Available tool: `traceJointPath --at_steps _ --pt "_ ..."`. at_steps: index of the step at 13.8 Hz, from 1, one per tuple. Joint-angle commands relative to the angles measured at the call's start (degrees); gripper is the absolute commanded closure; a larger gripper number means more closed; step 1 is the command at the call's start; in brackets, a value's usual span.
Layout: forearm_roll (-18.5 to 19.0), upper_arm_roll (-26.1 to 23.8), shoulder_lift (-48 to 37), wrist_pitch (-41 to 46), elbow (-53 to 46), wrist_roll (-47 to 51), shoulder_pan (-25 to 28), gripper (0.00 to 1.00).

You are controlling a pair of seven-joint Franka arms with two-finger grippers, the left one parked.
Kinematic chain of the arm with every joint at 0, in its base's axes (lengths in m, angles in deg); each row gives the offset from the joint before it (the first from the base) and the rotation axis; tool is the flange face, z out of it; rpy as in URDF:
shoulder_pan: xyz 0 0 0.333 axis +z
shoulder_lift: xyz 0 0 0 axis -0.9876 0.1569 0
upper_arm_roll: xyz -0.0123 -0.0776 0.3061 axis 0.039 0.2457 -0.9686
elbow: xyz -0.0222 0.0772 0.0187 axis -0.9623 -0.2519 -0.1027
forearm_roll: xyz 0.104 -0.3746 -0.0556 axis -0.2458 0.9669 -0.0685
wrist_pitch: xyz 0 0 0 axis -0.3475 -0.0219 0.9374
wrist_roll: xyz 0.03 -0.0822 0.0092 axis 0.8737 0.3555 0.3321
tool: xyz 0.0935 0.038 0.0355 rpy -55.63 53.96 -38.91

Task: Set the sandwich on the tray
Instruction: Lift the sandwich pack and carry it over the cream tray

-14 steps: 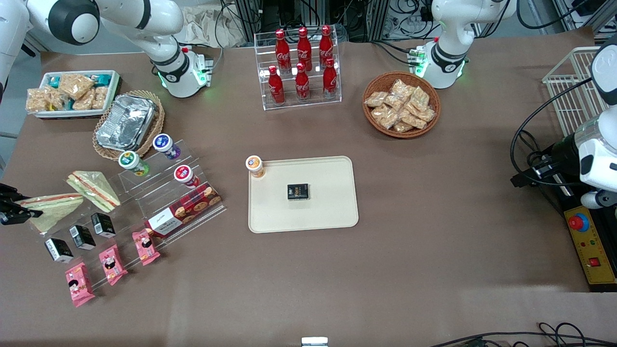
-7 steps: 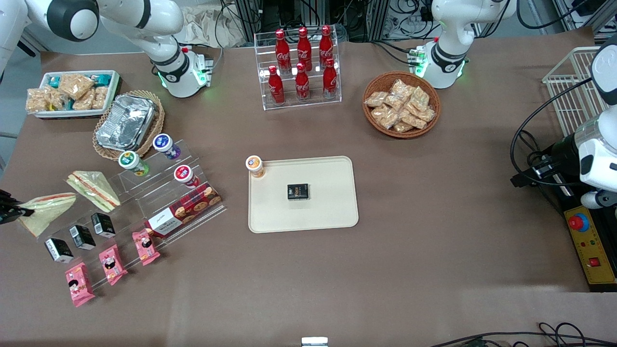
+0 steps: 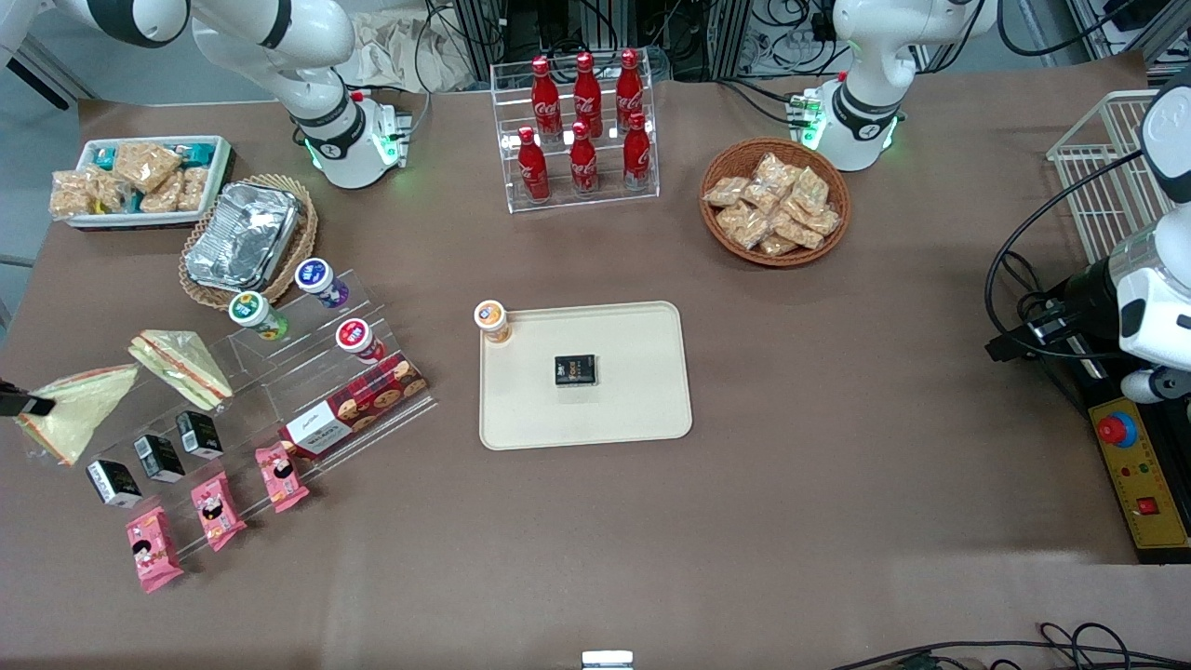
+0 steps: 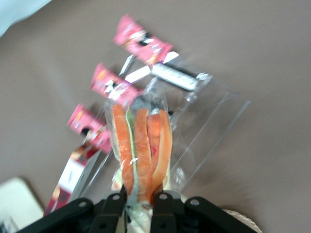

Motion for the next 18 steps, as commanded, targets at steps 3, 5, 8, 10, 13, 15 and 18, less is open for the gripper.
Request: traceJointPath --at_steps 3,5,8,10,13,15,18 --pt "1.4 -2.98 -0.3 4.86 -5.25 -2.66 2.17 0.96" --pt "1.93 -2.98 -0.56 7.66 -6.66 -2.83 6.02 0.96" --pt "1.93 -2.98 -1.62 8.29 -6.93 -2.22 17.25 0.96" --pt "1.67 -3.33 -1.62 7.85 -6.93 -2.48 22.54 0.96" --pt "1.75 -3.86 -0.4 1.89 -6.49 -4.32 30.53 0.95" --pt "1.93 -3.86 1.89 -1.97 -6.4 -10.8 34.94 0.95" --pt "2.71 -3.86 5.4 -7.51 -6.05 -18.11 39.77 0.95"
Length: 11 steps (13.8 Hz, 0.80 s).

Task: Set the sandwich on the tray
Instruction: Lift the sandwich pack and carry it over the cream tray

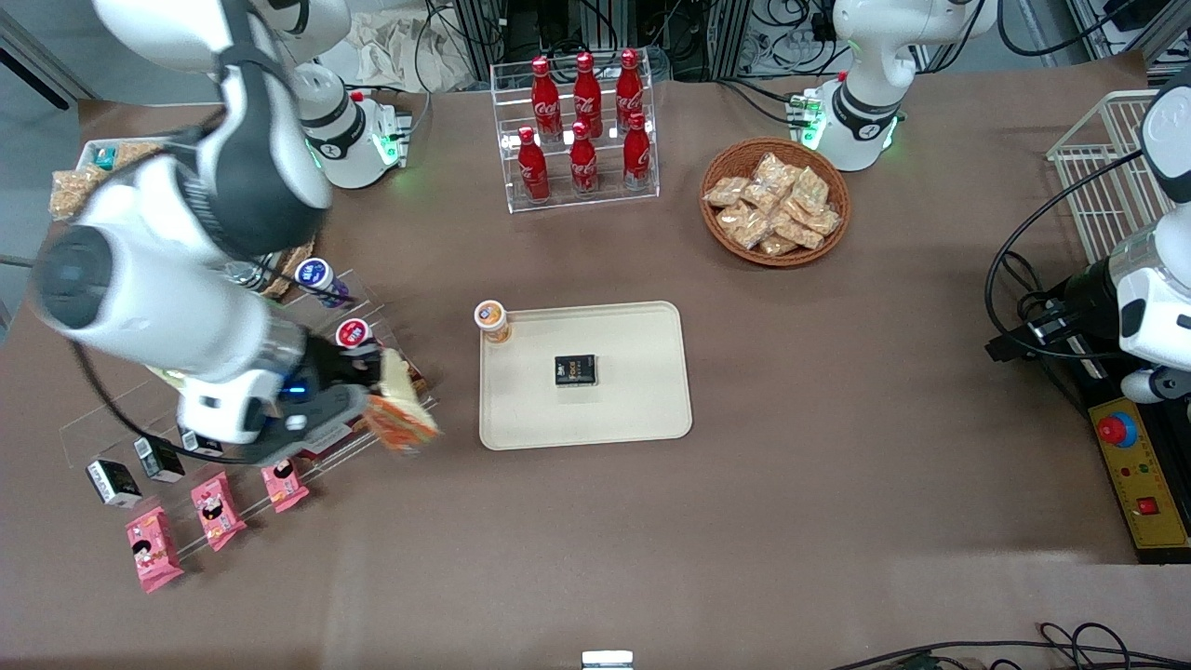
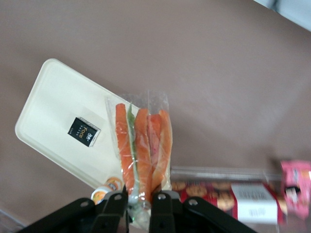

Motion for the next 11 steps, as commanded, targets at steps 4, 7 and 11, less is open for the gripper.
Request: traceJointPath --at_steps 4,7,11 --pt "3.86 0.58 7.54 -11.54 -0.15 -4.63 9.55 0.96" --pt "9.57 0.58 11.23 -16.37 0.12 -5.77 14.47 0.96" --pt "12.21 0.58 16.77 -26.82 5.19 -7.53 22.72 0.96"
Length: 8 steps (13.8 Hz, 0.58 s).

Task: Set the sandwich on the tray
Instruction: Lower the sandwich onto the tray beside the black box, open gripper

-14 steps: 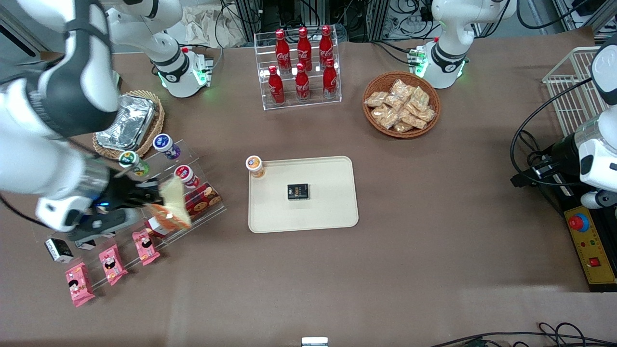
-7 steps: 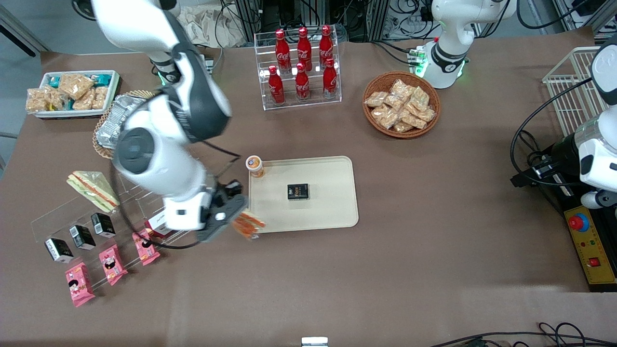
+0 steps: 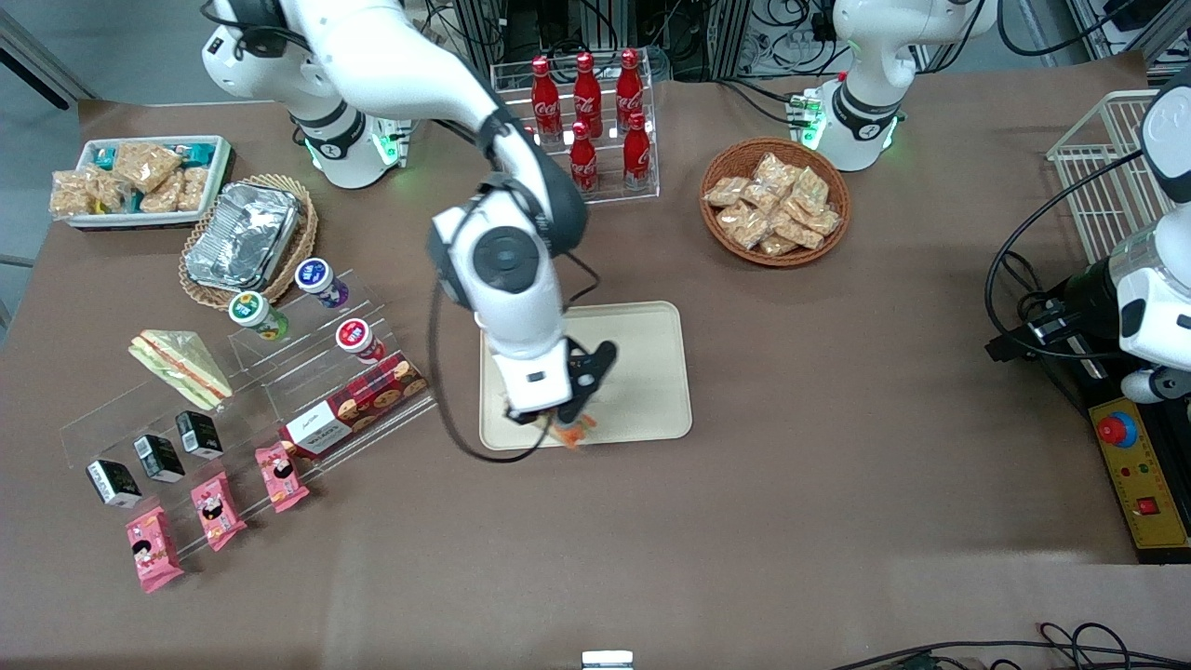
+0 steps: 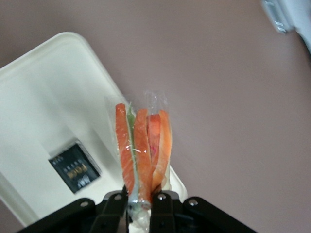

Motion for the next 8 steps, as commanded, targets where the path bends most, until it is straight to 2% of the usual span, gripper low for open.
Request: traceJointPath --at_steps 1,3,6,8 --pt "4.05 0.87 2.3 -7.9 5.26 -2.17 4.99 0.96" --pt "6.61 0.69 2.39 -10.73 7.56 -3.13 5.53 0.95" --pt "6.79 0.52 2.3 -15.64 11.51 -3.32 6.32 0.92" --pt "6.36 0.52 2.3 -16.01 11.79 -2.97 6.06 0.73"
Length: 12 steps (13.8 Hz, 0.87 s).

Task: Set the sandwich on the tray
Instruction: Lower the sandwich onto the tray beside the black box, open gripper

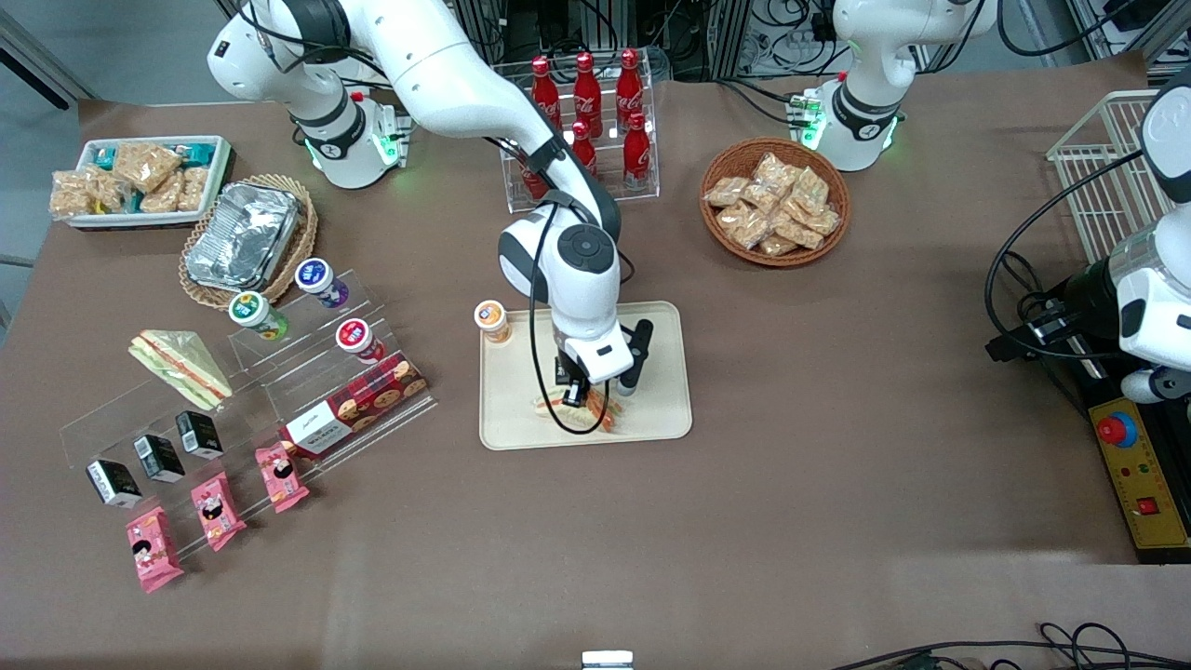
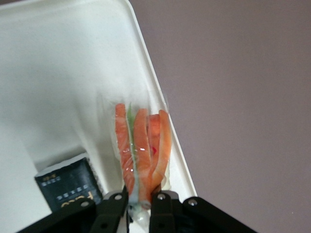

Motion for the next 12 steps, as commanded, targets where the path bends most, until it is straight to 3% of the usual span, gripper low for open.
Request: traceJointPath --at_steps 1,2,3,5,8,10,12 --pt "0.58 0.05 -1.73 -1.14 2.29 -0.43 -0.41 0.72" --pt "0.4 -0.21 -1.99 -0.52 2.29 -0.25 -0.59 0.45" --pt "0.14 -0.3 -2.77 0.96 2.29 -0.25 -0.6 0.01" --pt "-2.48 -0.04 -5.15 5.0 1.67 0.1 -0.77 0.0" --pt "-8.55 0.23 -10.41 11.24 1.58 -0.17 -5.68 0.0" --pt "-9.61 0.4 -14.36 15.28 1.58 1.23 -8.05 0.0" --pt "-10.14 0.49 -18.23 21.07 1.58 10.59 -10.6 0.0"
